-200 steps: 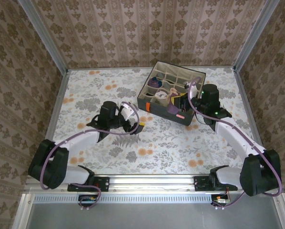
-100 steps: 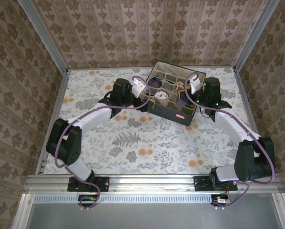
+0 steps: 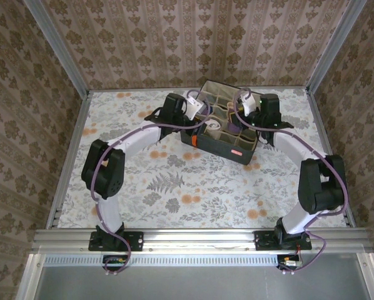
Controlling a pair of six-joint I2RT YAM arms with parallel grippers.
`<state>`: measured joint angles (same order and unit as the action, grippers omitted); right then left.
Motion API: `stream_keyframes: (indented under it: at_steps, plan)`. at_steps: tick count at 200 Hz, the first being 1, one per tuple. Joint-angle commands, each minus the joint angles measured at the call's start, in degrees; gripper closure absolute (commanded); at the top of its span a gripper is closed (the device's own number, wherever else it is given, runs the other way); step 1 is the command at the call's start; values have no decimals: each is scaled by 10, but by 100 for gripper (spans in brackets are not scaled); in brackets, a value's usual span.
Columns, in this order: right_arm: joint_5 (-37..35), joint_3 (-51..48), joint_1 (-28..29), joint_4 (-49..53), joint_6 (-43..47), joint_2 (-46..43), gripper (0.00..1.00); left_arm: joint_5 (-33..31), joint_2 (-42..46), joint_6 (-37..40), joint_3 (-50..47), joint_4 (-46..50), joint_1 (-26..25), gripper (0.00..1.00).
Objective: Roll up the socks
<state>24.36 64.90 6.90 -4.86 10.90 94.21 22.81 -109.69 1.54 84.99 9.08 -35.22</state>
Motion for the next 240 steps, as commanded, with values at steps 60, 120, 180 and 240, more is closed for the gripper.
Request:
stream_keyframes:
  at_steps: [60, 120, 180, 240]
  plan:
    - [-9, 70, -13, -23, 35, 84, 95, -8, -47, 20, 30, 83, -7, 95]
    - [-12, 89, -30, 12, 73, 122, 95, -18, -55, 18, 22, 95, -1, 98]
    - [-3, 81, -44, 22, 105, 123, 95, -18, -60, 12, 24, 102, 10, 99]
    - [2, 105, -46, 24, 115, 144, 95, -9, -64, 12, 24, 112, 13, 100]
